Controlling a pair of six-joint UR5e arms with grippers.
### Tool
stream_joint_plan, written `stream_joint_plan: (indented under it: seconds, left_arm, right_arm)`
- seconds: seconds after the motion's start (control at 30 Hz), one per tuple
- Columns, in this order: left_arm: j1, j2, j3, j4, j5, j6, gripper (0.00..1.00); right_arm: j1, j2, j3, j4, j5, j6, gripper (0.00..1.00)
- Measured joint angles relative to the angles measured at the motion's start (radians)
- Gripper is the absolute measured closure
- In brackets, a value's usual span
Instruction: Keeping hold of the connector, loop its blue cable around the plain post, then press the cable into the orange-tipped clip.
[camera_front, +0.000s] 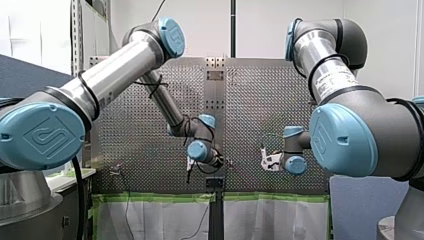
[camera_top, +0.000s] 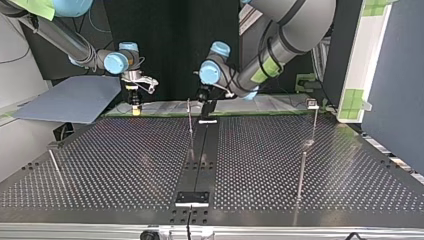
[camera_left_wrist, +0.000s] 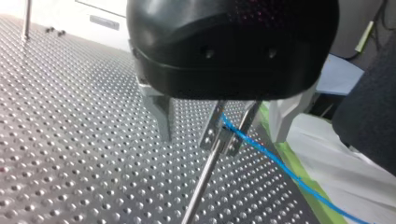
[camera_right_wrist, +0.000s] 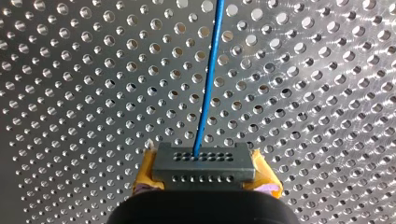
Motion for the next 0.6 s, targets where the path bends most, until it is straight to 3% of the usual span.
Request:
stream_joint_plan:
  seconds: [0.6]
  left_arm:
    - [-0.056,0.012,-0.028,0.026,-0.007,-0.012,0.00]
  right_arm:
    - [0.000,0.000,-0.002,0.001,0.000,0.004,1.00]
